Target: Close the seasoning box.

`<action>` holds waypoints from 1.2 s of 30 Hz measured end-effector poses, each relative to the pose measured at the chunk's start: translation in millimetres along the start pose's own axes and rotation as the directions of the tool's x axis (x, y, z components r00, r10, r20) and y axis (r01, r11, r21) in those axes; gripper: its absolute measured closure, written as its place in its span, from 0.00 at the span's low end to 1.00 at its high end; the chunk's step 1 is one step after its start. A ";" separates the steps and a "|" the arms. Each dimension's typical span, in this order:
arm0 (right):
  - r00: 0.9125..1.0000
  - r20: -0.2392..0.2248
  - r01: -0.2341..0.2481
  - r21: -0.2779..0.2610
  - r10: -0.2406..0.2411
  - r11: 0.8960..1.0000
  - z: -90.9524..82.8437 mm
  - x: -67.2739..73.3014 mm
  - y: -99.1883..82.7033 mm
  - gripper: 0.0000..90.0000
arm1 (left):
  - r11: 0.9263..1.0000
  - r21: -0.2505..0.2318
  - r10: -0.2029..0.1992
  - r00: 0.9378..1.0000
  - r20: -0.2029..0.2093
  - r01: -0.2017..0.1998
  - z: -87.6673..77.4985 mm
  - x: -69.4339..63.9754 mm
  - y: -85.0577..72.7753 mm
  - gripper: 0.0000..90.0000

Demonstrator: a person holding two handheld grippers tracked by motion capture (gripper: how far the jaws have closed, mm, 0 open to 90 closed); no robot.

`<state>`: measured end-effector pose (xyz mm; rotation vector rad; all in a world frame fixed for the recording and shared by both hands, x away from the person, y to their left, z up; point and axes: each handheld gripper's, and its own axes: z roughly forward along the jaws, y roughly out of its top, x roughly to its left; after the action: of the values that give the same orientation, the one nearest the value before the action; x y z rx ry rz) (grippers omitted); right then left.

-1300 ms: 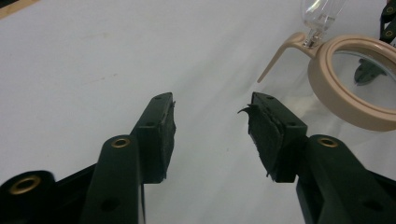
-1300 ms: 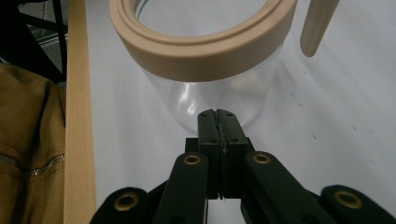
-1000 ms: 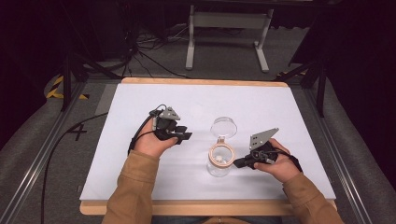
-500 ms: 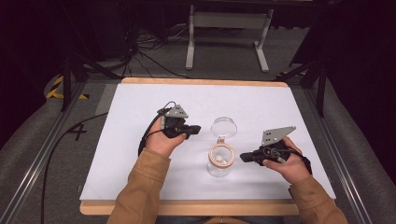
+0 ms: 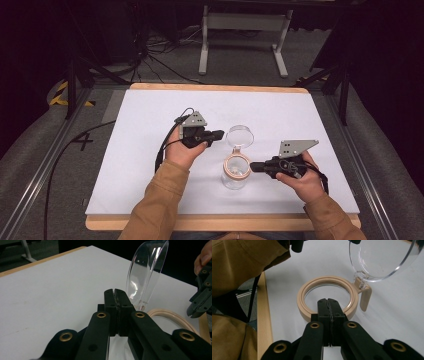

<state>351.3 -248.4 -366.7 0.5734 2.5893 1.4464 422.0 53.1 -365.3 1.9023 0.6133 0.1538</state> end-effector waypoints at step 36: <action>0.997 -0.067 -0.036 -0.008 0.036 0.999 -0.1 2.4 9.3 1.00 | 0.991 0.132 -0.036 0.999 0.022 0.033 -17.8 -2.1 0.5 0.92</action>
<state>351.6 -243.2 -358.6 0.5832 2.6343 1.5133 413.5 66.7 -357.1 2.0162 0.6530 0.0693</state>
